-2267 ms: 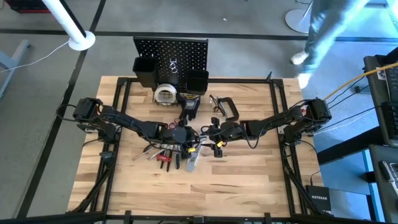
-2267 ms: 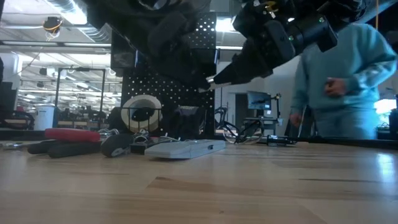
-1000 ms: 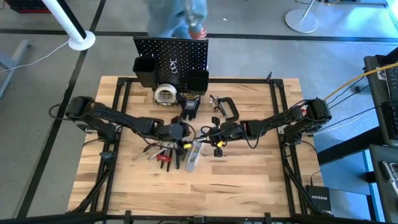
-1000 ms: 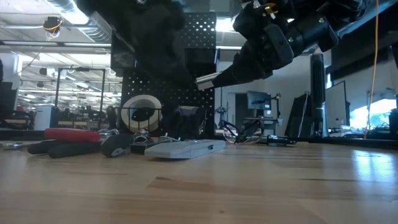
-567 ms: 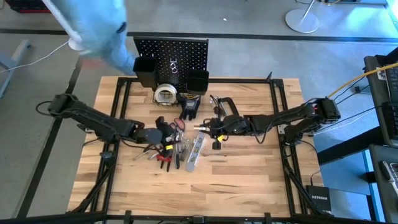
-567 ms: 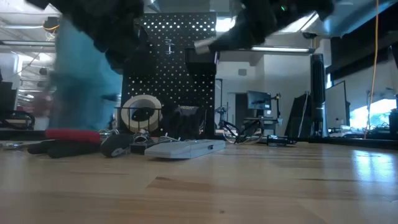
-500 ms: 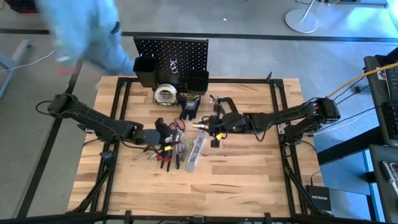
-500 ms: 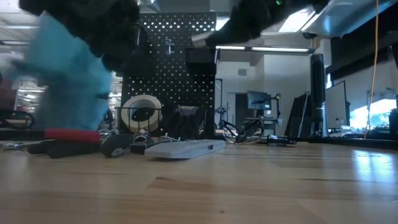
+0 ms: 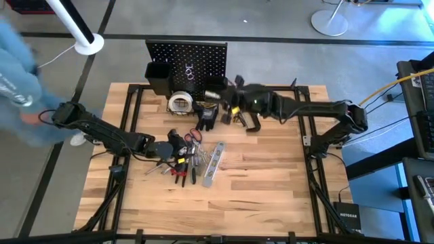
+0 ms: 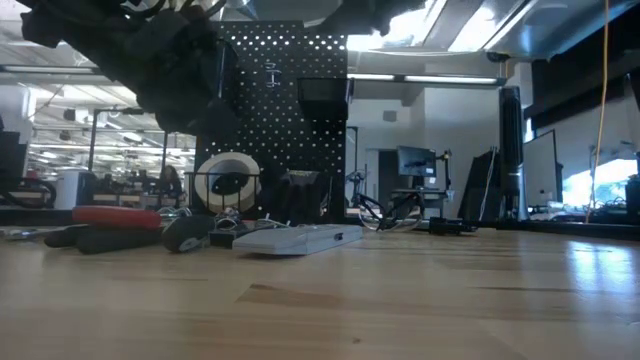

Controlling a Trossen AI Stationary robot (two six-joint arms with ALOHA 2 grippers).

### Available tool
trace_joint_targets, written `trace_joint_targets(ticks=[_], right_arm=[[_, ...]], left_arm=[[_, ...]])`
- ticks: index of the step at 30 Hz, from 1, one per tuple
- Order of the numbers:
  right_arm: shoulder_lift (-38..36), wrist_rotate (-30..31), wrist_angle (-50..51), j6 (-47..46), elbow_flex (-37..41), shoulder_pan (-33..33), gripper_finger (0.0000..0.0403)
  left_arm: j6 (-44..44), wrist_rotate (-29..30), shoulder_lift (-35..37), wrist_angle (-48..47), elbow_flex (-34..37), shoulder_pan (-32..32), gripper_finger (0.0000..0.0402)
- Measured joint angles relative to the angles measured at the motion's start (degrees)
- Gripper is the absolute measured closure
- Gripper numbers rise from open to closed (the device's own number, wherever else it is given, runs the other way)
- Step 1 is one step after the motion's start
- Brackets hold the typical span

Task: Hang tools onto peg board
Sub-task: Put the extension bar into the right black bin on the pegboard, then put the socket into the right black bin on the pegboard

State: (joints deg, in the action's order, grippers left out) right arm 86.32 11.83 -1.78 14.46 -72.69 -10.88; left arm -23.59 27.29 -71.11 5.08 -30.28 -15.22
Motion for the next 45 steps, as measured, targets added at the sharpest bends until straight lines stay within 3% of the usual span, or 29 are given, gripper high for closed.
trace_joint_targets(ticks=[8, 15, 31, 37, 45], right_arm=[[2.39, -2.73, 2.13, -1.81, 0.07, -7.05, 0.0308], [3.71, -3.54, 2.4, -5.16, 0.09, -8.71, 0.0303], [3.9, -3.5, 2.53, -5.22, 0.09, -8.53, 0.0216], [-2.53, -3.89, 7.27, -5.15, 0.09, -4.98, 0.0209], [-10.63, -3.93, 22.6, -5.07, 0.04, 5.68, 0.0209]], left_arm=[[0.03, -0.01, -0.13, -0.12, 0.0, 0.0, 0.0188], [0.0, -0.01, -0.13, -0.16, -0.02, 0.0, 0.0188], [-0.46, -0.02, -0.15, -0.18, -0.02, 0.0, 0.0188], [-1.63, -0.02, -0.15, -1.28, -0.02, 0.0, 0.0188], [-3.23, -0.02, -0.22, -2.67, 0.0, 0.0, 0.0188]])
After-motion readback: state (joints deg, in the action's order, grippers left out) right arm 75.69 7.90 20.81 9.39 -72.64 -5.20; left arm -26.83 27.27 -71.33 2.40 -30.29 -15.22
